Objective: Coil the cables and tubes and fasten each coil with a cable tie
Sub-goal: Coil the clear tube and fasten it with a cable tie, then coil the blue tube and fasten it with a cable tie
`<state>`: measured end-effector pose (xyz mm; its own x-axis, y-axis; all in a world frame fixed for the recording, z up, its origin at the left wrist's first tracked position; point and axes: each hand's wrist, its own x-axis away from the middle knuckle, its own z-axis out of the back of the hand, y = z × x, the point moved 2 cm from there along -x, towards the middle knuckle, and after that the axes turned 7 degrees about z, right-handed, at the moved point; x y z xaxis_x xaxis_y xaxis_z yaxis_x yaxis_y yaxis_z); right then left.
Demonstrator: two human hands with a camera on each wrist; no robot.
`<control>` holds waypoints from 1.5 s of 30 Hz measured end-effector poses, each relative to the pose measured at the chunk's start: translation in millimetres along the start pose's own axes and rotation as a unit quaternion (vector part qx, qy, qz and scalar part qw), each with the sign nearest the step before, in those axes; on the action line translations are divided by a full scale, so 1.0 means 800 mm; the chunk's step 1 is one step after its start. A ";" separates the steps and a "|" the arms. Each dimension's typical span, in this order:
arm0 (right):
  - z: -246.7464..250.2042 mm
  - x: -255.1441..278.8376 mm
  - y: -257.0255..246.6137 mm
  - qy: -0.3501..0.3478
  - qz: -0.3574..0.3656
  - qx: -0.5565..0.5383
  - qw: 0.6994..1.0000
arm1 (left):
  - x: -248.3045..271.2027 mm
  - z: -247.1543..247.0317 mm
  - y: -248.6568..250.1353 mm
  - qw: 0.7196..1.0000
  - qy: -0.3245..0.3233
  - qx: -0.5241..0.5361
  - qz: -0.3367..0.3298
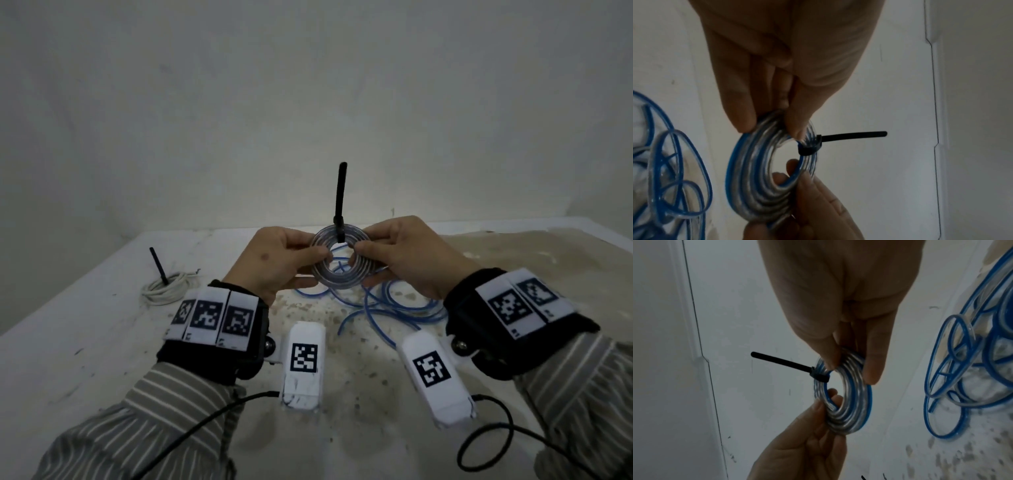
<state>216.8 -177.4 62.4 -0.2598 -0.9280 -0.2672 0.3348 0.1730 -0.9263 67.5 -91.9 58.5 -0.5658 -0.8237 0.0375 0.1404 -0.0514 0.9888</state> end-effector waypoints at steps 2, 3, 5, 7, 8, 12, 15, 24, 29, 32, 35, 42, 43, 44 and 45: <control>-0.007 -0.001 0.005 -0.016 -0.012 -0.011 1.000 | 0.001 0.008 -0.003 1.000 0.012 -0.020 0.009; -0.011 -0.001 0.008 -0.025 -0.021 -0.017 0.999 | 0.001 0.012 -0.006 0.999 0.014 -0.026 0.019; -0.019 -0.003 0.015 -0.039 -0.038 -0.028 0.998 | 0.003 0.020 -0.016 0.999 0.024 -0.024 0.042; -0.024 -0.005 0.023 -0.047 -0.046 -0.015 0.998 | 0.005 0.039 -0.030 0.996 0.055 -0.014 0.072; -0.024 -0.005 0.028 -0.049 -0.047 0.000 0.998 | 0.005 0.052 -0.039 0.993 0.075 -0.010 0.089; -0.011 -0.004 0.054 -0.063 -0.050 0.094 0.992 | 0.008 0.127 -0.074 0.970 0.192 -0.001 0.151; -0.001 0.002 0.069 -0.088 -0.058 0.146 0.984 | 0.016 0.185 -0.097 0.940 0.281 -0.035 0.190; 0.016 0.003 0.100 -0.074 -0.094 0.191 0.974 | 0.035 0.301 -0.142 0.881 0.350 -0.160 0.275; 0.014 -0.002 0.116 -0.080 -0.112 0.222 0.965 | 0.034 0.301 -0.137 0.862 0.312 -0.295 0.270; 0.009 -0.001 0.114 -0.085 -0.113 0.219 0.965 | 0.029 0.286 -0.128 0.861 0.240 -0.379 0.238; 0.007 0.003 0.110 -0.092 -0.112 0.218 0.965 | 0.019 0.278 -0.125 0.833 0.175 -0.471 0.234; 0.008 0.006 0.118 -0.088 -0.100 0.219 0.967 | 0.013 0.258 -0.122 0.768 0.063 -0.575 0.277; 0.008 0.007 0.116 -0.088 -0.099 0.215 0.968 | 0.016 0.257 -0.122 0.751 0.056 -0.590 0.290; 0.008 0.008 0.115 -0.092 -0.096 0.212 0.968 | 0.017 0.257 -0.126 0.737 0.043 -0.603 0.302; 0.008 0.009 0.113 -0.100 -0.095 0.212 0.967 | 0.018 0.260 -0.131 0.721 0.032 -0.615 0.319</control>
<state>251.3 -170.3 -21.4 -0.1864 -0.9825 -0.0057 0.6510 -0.1192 -0.7496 -124.4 19.3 -14.6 -0.0351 -0.9233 0.3824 0.9913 -0.0806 -0.1036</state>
